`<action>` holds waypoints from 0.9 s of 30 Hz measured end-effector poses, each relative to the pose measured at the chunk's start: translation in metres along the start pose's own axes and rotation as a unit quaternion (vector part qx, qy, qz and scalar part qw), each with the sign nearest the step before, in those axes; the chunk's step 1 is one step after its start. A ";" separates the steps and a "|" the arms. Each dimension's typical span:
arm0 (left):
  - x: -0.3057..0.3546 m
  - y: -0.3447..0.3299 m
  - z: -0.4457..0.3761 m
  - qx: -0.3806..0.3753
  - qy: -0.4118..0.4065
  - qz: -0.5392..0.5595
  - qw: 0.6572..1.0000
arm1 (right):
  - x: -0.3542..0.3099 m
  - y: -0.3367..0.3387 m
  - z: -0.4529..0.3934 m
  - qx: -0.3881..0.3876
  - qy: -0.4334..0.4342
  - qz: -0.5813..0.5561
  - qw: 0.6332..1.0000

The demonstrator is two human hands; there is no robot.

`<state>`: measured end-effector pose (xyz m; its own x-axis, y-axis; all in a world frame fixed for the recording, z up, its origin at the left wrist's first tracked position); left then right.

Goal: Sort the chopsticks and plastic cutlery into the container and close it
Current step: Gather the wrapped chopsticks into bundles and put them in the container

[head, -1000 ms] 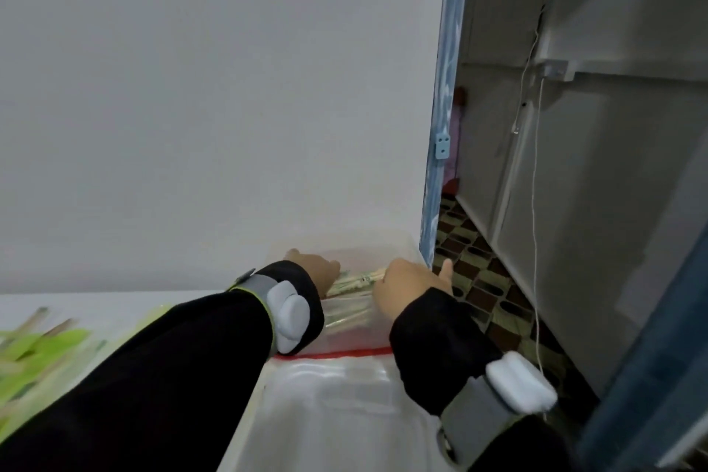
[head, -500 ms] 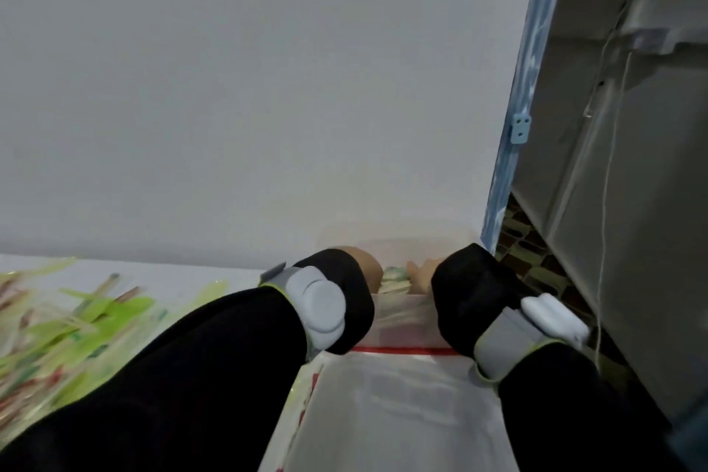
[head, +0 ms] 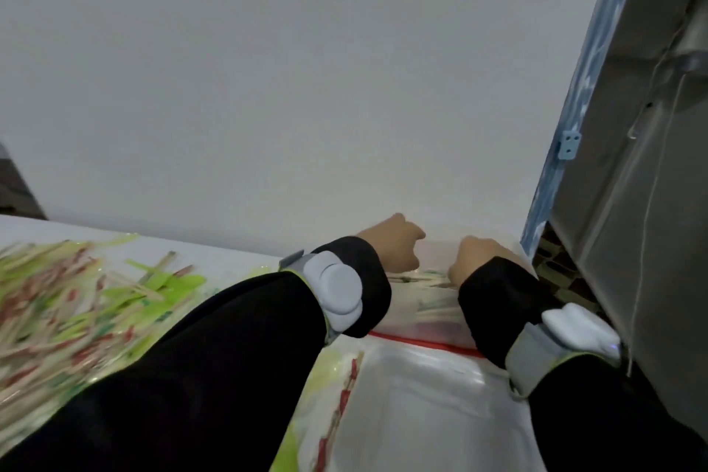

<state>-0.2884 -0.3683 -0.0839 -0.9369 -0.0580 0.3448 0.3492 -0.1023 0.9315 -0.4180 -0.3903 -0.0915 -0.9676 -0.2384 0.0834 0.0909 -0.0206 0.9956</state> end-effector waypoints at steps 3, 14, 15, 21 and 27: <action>-0.018 0.028 0.039 0.043 -0.032 0.018 0.998 | -0.025 0.017 0.016 0.051 0.010 -0.017 0.999; -0.198 0.084 0.186 -0.028 0.111 -0.060 0.992 | -0.208 0.048 0.087 -0.154 0.264 -0.123 0.944; -0.217 0.083 0.197 -0.036 0.112 -0.064 0.991 | -0.225 0.044 0.094 -0.180 0.266 -0.132 0.938; -0.308 0.057 0.228 -0.071 0.081 -0.037 0.993 | -0.327 -0.002 0.104 -0.180 0.203 -0.150 0.951; -0.327 0.022 0.229 0.021 0.020 0.030 0.999 | -0.368 -0.040 0.102 -0.091 0.063 -0.166 0.980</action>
<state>0.0214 -0.1243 -0.1495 -0.9122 -0.1033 0.3965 0.4032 -0.0549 0.9134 -0.0893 -0.2022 -0.1581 -0.9153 -0.3064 -0.2615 -0.1732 -0.2867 0.9422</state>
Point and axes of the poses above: each hand's wrist, its own z-axis away from the middle knuckle, its own y-axis out of the back of the hand, x = y × z, the point moved 1 cm from there along -z, towards the middle knuckle, and after that the axes turned 11 degrees about z, right-handed, at the moved point
